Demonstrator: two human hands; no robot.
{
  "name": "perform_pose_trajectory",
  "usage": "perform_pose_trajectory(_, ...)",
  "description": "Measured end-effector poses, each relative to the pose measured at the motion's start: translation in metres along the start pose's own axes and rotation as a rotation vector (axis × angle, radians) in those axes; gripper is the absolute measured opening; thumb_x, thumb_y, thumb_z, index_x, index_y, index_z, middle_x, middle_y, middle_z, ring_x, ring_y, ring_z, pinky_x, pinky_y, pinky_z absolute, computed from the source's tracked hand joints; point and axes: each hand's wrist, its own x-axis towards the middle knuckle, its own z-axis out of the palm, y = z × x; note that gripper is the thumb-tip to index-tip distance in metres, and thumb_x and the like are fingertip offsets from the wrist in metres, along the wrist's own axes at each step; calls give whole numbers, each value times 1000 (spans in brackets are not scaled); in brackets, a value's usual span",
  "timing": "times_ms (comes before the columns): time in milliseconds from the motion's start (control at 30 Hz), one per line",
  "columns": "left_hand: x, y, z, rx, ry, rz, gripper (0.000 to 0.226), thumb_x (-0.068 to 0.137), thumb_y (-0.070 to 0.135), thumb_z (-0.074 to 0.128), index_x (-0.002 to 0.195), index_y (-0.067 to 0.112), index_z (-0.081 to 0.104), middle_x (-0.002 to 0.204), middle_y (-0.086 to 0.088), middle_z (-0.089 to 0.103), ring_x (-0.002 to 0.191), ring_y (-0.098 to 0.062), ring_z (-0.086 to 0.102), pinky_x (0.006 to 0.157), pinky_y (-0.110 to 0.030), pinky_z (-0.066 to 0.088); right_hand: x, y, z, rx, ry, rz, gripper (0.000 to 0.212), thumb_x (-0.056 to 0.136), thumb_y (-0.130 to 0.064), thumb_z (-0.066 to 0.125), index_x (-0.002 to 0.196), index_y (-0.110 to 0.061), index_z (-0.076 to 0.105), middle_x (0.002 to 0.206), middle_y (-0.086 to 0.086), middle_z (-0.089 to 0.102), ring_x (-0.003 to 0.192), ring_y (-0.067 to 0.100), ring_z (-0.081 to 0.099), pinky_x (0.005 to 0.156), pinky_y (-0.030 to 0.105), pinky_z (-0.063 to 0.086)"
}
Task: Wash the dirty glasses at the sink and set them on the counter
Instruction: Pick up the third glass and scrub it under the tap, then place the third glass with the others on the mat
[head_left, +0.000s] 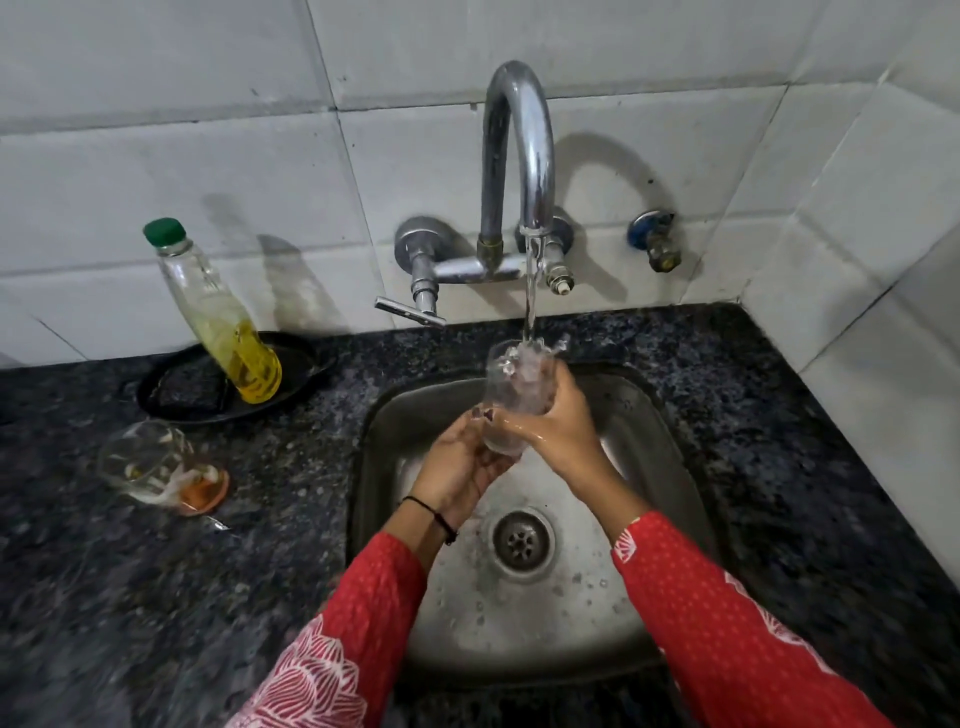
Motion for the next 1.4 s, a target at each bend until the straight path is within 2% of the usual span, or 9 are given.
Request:
perform_pose_trajectory(133, 14, 41, 6, 326, 261, 375, 36, 96, 6, 49, 131, 7, 47, 115, -11, 63, 87, -16, 60, 74, -27, 50, -3, 6, -3, 64, 119, -18, 59, 67, -4, 82, 113, -20, 49, 106, 0, 60, 96, 12, 58, 87, 30, 48)
perform_pose_trajectory(300, 23, 82, 24, 524, 557, 620, 28, 98, 14, 45, 71, 15, 54, 62, 0, 59, 53, -17, 58, 59, -31, 50, -9, -3, 0, 193, 33, 39, 82, 77, -10, 76, 143, -24, 30, 109, -2, 64, 95, 3, 62, 85, 20, 50)
perform_pose_trajectory(367, 22, 79, 22, 758, 603, 704, 19, 96, 13, 44, 84, 10, 59, 69, -6, 64, 62, -25, 62, 62, -34, 51, -13, -8, 0, 170, -12, 16, 88, 81, -19, 72, 148, -32, 16, 112, -21, 55, 98, -9, 57, 85, 14, 45)
perform_pose_trajectory(467, 22, 92, 11, 1082, 599, 815, 21, 96, 13, 43, 105, 5, 61, 82, -19, 67, 74, -35, 63, 64, -42, 51, -18, -7, 4, 232, -32, 112, 80, 81, -41, 70, 145, -42, 22, 141, -7, 46, 121, 14, 55, 94, 36, 50)
perform_pose_trajectory(633, 11, 105, 7, 1645, 574, 808, 37, 98, 13, 40, 134, 5, 43, 102, -21, 59, 88, -42, 59, 62, -40, 33, -35, -10, 15, 691, -149, 604, 49, 86, -54, 52, 115, -15, 58, 94, 11, 66, 65, 21, 67, 45, 26, 51)
perform_pose_trajectory(800, 2, 93, 6, 1346, 447, 641, 57, 92, 8, 50, 145, 15, 33, 119, -19, 57, 104, -36, 58, 84, -42, 46, -49, 0, 21, 810, -115, 783, 49, 83, -53, 54, 102, -9, 63, 75, 10, 67, 60, 21, 65, 37, 20, 46)
perform_pose_trajectory(1033, -85, -21, -41, 1056, -102, 310, 69, 73, 2, 57, 137, 19, 42, 139, 2, 48, 128, -9, 45, 110, -23, 35, -76, 28, 28, 667, -133, 828, 51, 86, -54, 51, 94, -6, 66, 66, 10, 68, 50, 21, 63, 38, 19, 47)
perform_pose_trajectory(1133, -119, -54, -42, 736, 10, 262, 68, 65, 29, 69, 127, 37, 42, 130, 14, 53, 119, -5, 53, 103, -27, 43, -99, 39, 35, 503, -130, 836, 50, 91, -56, 47, 80, -11, 67, 65, 8, 66, 56, 21, 61, 52, 26, 48)
perform_pose_trajectory(1400, -149, -22, -68, 558, 271, 372, 44, 74, -3, 75, 113, 7, 56, 100, 8, 66, 86, 13, 63, 76, -7, 46, -118, 32, 60, 28, -123, 499, 31, 102, -37, 35, 112, -11, 46, 73, 17, 65, 38, 22, 59, 34, 27, 46)
